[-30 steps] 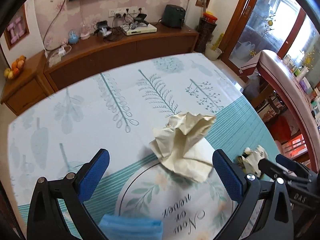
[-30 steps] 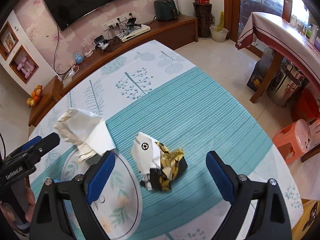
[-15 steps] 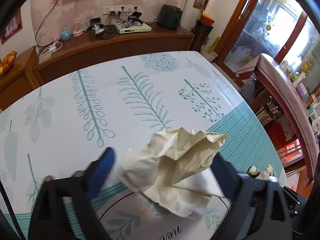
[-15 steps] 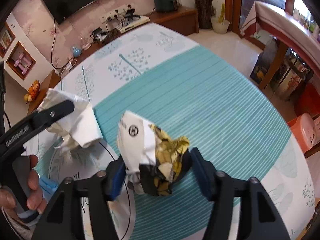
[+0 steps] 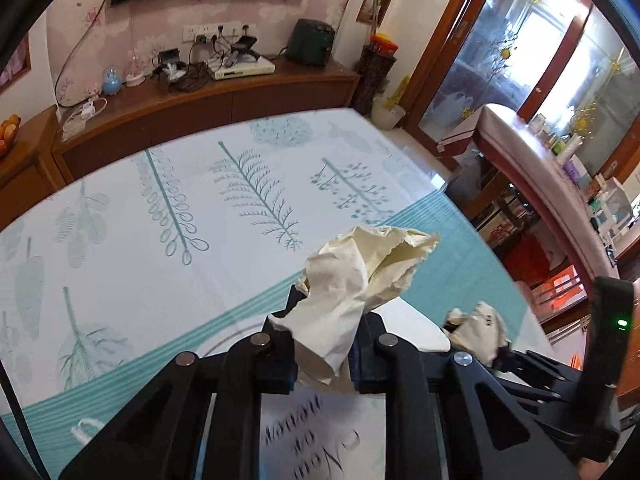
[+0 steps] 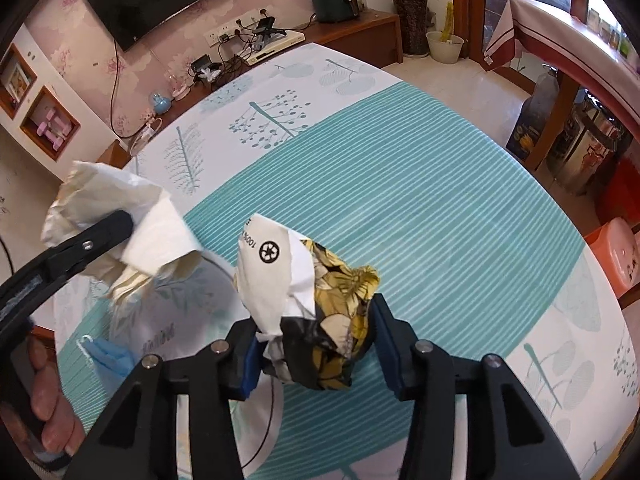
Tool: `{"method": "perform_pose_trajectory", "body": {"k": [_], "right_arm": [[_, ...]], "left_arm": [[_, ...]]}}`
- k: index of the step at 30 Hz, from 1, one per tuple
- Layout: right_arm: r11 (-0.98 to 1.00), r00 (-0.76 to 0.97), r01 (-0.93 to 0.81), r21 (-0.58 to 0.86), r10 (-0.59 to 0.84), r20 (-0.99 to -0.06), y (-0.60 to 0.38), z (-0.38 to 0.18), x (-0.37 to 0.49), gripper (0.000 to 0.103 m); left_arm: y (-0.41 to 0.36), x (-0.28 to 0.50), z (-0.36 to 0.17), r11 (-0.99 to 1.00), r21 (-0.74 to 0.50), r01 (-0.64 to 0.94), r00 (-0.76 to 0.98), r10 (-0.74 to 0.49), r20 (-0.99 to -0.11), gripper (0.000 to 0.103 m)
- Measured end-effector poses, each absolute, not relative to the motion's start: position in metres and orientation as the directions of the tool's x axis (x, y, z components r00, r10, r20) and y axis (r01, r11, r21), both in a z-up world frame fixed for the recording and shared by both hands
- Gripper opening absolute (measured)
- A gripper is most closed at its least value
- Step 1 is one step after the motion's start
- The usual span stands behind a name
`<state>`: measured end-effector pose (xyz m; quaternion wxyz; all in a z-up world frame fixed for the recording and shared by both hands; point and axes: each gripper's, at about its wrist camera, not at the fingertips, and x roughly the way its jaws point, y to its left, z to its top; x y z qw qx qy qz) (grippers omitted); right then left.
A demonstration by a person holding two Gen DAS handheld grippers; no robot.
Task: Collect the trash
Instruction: 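Grasp the crumpled tissue with the left tool while the right tool grasps the black-gold wrapper, then carry the tissue and black-gold wrapper down over the trash bin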
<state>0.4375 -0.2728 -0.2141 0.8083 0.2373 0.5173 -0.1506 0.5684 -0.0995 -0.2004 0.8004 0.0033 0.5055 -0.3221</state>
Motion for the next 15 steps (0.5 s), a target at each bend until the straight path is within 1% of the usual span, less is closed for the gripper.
{"method": "perform_pose_trajectory", "body": {"k": [9, 15], "right_arm": [[0.845, 0.481, 0.435, 0.311, 0.074, -0.874, -0.258, -0.174, 0.396, 0.046], [0.858, 0.511, 0.370, 0.357, 0.133, -0.849, -0.250, -0.140, 0.349, 0.046]], "left_arm": [[-0.065, 0.505, -0.132, 0.801, -0.319, 0.507, 0.318, -0.518, -0.794, 0.017], [-0.052, 0.438, -0.086, 0.817, -0.289, 0.500, 0.359, -0.499, -0.789, 0.017]]}}
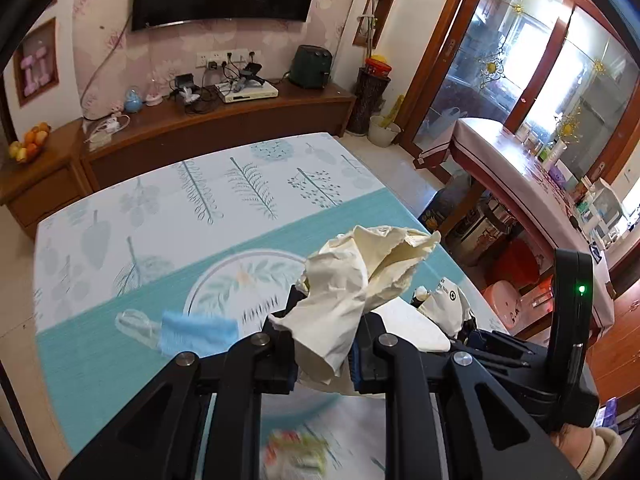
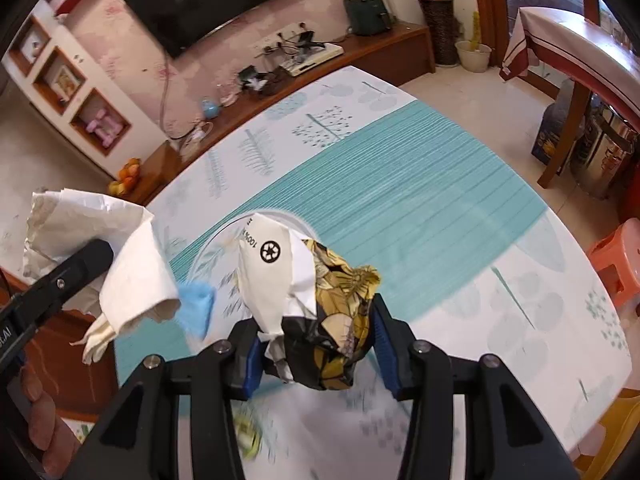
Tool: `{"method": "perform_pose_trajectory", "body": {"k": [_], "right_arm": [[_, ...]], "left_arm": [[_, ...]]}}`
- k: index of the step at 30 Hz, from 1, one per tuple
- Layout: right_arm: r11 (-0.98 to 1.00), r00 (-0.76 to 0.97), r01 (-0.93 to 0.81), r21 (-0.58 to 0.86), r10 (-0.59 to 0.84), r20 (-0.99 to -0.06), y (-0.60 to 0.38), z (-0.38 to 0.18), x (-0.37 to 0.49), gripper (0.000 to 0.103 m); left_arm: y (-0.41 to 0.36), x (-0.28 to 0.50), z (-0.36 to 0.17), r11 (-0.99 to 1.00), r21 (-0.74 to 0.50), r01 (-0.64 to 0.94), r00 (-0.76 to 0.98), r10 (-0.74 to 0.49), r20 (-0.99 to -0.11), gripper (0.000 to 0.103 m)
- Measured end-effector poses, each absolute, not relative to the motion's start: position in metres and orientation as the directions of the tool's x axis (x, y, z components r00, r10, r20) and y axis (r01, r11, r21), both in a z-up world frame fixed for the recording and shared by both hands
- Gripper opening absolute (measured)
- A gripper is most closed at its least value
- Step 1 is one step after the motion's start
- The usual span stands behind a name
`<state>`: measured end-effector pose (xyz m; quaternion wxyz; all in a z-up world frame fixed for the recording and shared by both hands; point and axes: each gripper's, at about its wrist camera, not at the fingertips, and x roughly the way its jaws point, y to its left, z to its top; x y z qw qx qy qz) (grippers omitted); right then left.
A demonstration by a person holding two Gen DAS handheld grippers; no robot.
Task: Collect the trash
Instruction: 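Carry the tissue and black-gold wrapper down over the trash bin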
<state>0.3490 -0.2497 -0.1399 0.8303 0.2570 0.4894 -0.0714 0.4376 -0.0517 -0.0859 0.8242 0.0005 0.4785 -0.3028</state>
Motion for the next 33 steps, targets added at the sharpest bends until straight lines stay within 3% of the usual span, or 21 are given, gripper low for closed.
{"method": "perform_pose_trajectory", "body": {"k": [13, 25, 33], "right_arm": [[0.869, 0.564, 0.186, 0.458, 0.287, -0.774, -0.260, -0.106, 0.194, 0.046], [0.872, 0.450, 0.157, 0.463, 0.355, -0.820, -0.273, -0.136, 0.063, 0.046], [0.853, 0.354, 0.210, 0.478, 0.389, -0.850, -0.264, -0.182, 0.027, 0.046]], "left_arm": [[-0.058, 0.252, -0.037, 0.888, -0.211, 0.409, 0.491, -0.409, -0.770, 0.017], [-0.073, 0.106, -0.057, 0.927, -0.196, 0.320, 0.459, -0.333, -0.823, 0.017], [-0.064, 0.052, -0.091, 0.934, -0.174, 0.313, 0.385, -0.292, -0.875, 0.017]]}}
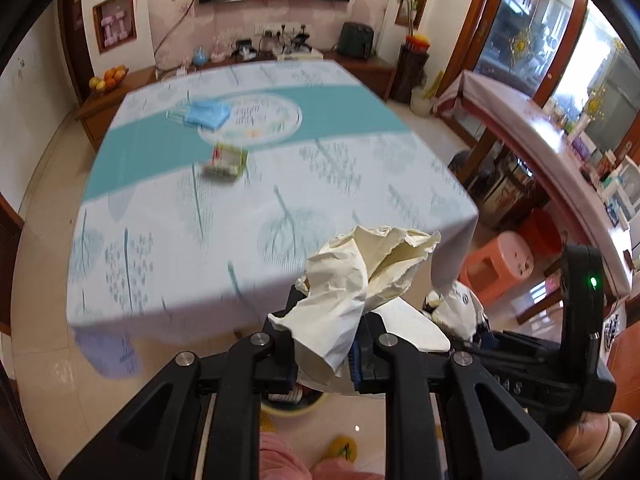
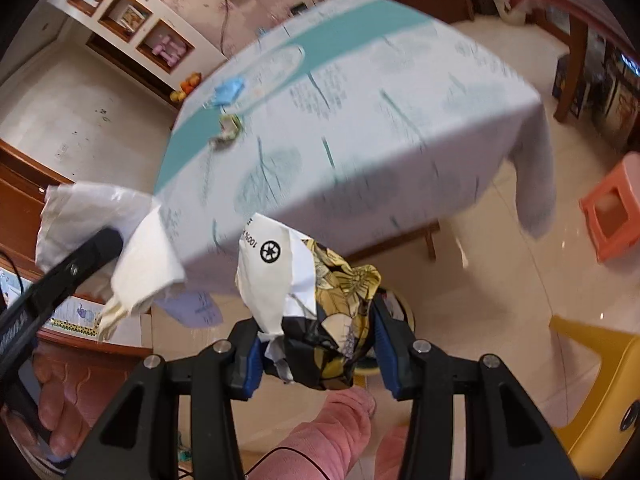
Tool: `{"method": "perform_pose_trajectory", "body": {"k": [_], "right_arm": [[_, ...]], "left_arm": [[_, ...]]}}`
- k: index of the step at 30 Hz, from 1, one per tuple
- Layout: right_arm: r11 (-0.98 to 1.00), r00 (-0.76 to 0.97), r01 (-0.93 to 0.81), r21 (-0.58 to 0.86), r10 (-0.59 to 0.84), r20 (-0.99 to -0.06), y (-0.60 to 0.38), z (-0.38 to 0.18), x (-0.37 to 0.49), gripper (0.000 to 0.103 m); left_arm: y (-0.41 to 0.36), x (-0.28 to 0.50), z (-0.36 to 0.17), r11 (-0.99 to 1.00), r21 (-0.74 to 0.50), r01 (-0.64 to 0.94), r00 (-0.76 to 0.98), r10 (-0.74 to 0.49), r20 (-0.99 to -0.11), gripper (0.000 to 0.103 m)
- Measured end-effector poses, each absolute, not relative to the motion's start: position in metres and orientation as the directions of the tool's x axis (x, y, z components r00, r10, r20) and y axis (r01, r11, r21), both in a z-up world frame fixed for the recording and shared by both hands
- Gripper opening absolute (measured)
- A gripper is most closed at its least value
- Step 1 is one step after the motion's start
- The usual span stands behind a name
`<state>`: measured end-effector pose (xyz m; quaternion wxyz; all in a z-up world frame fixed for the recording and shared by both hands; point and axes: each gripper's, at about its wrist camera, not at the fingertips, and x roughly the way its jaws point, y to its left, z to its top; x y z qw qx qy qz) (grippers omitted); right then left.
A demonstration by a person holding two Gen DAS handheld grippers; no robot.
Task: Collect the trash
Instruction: 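Carry the tissue and black-gold wrapper down over the trash bin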
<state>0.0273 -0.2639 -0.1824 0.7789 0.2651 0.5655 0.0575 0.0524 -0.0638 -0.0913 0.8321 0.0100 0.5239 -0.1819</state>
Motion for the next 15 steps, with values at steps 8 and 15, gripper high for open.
{"method": "perform_pose_trajectory", "body": {"k": [8, 15], "right_arm": [[0.855, 0.254, 0.276, 0.438, 0.375, -0.891, -0.255, -0.252, 0.011, 0.046], [0.853, 0.137, 0.330, 0.404, 0.380, -0.915, -0.240, -0.351, 0.007, 0.046]], "left_arm": [[-0.048, 0.016, -0.157, 0.940, -0.177, 0.290, 0.281, -0.261, -0.924, 0.017], [-0.044, -0.005, -0.260, 0.944, -0.153, 0.292, 0.210, -0.220, -0.953, 0.017]]}}
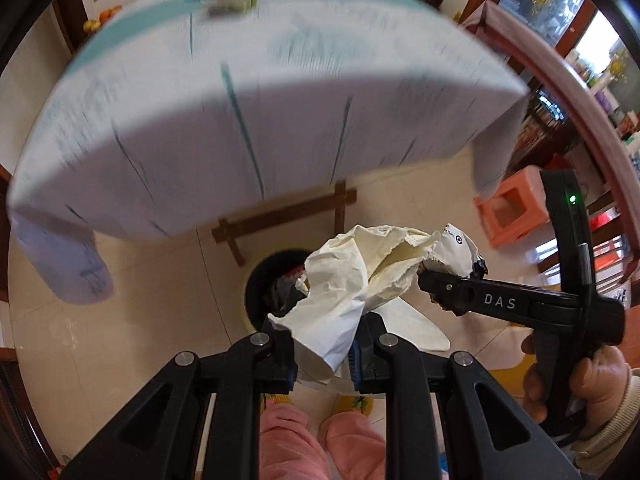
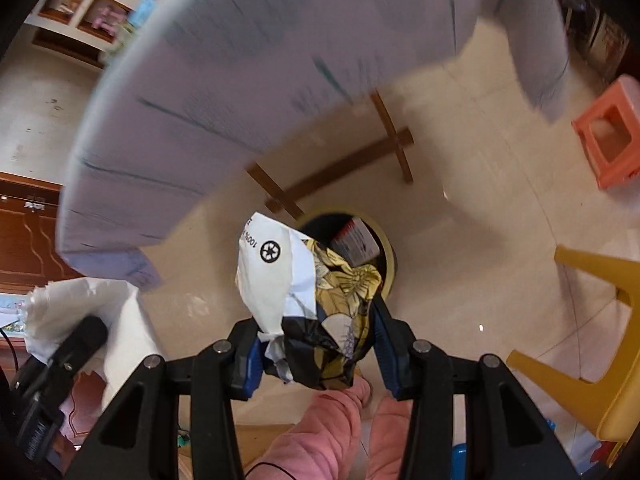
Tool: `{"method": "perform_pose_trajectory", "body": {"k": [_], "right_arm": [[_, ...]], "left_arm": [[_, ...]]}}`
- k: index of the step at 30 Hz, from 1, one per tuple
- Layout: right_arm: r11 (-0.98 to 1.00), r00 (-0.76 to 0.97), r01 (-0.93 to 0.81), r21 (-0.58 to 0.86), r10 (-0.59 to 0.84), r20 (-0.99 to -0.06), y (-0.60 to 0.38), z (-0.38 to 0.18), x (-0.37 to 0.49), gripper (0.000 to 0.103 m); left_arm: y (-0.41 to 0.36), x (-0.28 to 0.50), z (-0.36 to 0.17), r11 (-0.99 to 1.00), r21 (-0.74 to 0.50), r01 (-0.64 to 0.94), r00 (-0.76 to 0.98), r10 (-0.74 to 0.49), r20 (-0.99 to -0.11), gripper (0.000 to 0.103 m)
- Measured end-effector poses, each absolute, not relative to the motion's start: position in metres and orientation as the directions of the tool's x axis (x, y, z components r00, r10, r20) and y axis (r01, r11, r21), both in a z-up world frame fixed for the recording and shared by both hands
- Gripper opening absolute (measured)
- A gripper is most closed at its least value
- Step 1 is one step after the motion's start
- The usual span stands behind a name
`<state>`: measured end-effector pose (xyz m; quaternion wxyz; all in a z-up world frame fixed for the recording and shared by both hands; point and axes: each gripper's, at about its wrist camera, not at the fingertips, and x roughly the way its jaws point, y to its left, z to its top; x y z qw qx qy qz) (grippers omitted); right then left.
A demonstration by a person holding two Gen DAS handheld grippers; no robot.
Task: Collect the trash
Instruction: 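Carry the tissue and black-gold wrapper down over the trash bin, then open the left tool dropping the tissue while the right tool releases the wrapper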
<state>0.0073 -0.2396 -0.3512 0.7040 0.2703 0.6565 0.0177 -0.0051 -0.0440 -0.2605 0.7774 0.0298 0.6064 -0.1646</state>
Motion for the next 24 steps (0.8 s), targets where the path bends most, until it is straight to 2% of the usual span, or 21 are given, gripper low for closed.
{"method": "perform_pose_trajectory", "body": {"k": [5, 8, 12, 15, 24], "right_arm": [[0.858, 0.084, 0.341, 0.383, 0.378, -0.922, -0.225, -0.412, 0.007, 0.047], [0.856, 0.064, 0.354, 0.376, 0.379, -0.923, -0.219, -0.446, 0.009, 0.047], [0.860, 0.039, 0.354, 0.367, 0.379, -0.925, -0.213, -0.482, 0.013, 0.047], [0.863, 0.025, 0.350, 0.364, 0.380, -0.925, -0.208, -0.499, 0.018, 0.047], [0.865, -0.013, 0.335, 0.374, 0.401, -0.916, -0.185, -0.527, 0.031, 0.050]], "left_arm": [[-0.037, 0.003, -0.342, 0.949, -0.153, 0.276, 0.202, -0.213, -0.956, 0.020], [-0.033, 0.010, -0.390, 0.952, -0.146, 0.270, 0.198, -0.203, -0.959, 0.025], [-0.028, 0.015, -0.433, 0.955, -0.133, 0.265, 0.186, -0.186, -0.965, 0.037], [-0.021, 0.018, -0.459, 0.959, -0.125, 0.255, 0.163, -0.170, -0.972, 0.054], [-0.002, 0.023, -0.484, 0.971, -0.093, 0.221, 0.146, -0.127, -0.981, 0.057]]}}
